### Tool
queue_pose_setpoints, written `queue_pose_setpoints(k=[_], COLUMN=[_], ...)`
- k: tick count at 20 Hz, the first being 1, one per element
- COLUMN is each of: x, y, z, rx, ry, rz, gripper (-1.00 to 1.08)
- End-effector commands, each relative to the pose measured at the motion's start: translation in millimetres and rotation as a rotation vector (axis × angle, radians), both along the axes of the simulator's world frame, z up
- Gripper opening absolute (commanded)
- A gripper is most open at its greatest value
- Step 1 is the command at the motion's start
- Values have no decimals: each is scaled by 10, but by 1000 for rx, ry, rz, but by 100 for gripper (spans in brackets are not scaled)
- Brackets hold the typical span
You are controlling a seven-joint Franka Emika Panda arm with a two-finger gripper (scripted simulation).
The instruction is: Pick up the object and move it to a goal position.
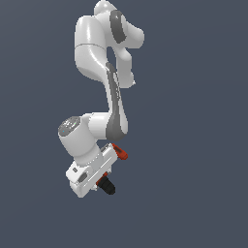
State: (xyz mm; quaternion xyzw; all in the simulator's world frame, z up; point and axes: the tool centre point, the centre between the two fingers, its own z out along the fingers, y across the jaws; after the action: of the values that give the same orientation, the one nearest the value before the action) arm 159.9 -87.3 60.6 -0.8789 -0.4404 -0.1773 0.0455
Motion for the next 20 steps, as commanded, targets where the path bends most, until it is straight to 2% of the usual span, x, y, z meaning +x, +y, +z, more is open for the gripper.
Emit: queue_pose_setpoints(k=[1,16,17,20], x=[9,71,71,71], y=[-9,57,57,57], z=[-4,-250,-250,-250], rx=[0,-1,-1,-1], ry=[-4,-4,-4,-4], rz=[4,4,4,4], gripper=[68,68,-100,-100])
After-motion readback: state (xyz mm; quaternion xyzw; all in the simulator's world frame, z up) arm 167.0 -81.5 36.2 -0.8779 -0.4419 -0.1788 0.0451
